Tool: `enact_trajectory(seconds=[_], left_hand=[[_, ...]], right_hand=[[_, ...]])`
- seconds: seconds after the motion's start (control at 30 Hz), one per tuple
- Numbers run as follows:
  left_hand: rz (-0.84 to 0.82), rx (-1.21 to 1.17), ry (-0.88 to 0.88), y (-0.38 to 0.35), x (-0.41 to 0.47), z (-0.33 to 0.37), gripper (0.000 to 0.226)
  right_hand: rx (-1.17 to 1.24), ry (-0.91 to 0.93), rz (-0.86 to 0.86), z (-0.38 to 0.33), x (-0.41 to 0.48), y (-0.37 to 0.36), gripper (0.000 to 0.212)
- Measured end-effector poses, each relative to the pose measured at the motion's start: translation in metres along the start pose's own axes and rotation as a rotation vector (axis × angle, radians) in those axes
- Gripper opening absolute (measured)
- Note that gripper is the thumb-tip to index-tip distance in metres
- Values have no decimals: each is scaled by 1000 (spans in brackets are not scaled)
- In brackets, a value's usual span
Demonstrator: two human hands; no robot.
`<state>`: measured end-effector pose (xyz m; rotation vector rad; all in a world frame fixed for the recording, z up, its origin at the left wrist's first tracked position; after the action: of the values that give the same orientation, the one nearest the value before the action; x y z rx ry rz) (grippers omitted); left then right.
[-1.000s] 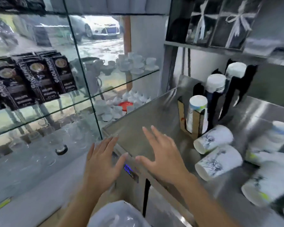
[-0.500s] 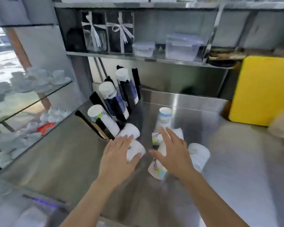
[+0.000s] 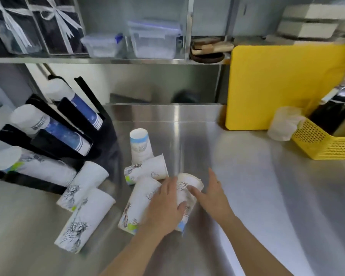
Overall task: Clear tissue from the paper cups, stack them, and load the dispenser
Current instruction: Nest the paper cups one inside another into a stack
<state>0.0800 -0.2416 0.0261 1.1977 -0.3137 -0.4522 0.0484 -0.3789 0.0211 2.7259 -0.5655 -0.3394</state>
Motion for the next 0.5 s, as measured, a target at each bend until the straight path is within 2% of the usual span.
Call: enact_trajectory(seconds=[0.1, 0.2, 0.27, 0.33, 0.4, 0.5], left_hand=[[-127, -192, 157, -19, 10, -3, 81], [-214, -481, 239, -31, 14, -6, 87], [-191, -654, 268, -32, 17, -8, 90], [-151, -740, 242, -29, 21, -4, 99], [-73, -715, 175, -21, 27, 1, 102], [15, -698, 129, -17, 29, 1, 93]], right_hand=[[212, -127, -80, 25, 10, -6, 94], [302, -136, -143, 33, 14, -13, 81], [352, -49, -159, 23, 14, -12, 70], [340, 105, -144, 4, 12, -3, 70], [287, 261, -115, -12, 7, 5, 74], [204, 345, -124, -10, 0, 5, 75]])
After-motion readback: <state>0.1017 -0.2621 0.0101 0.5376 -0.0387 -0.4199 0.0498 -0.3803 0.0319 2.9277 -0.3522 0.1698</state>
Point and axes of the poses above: each hand's wrist, its own x-axis towards the middle knuckle, its own y-axis out of the back of the hand, z = x × y, the point moved 8 cm from there along x, towards the middle knuckle, and after that the axes turned 12 degrees about x, right-handed, at the moved point
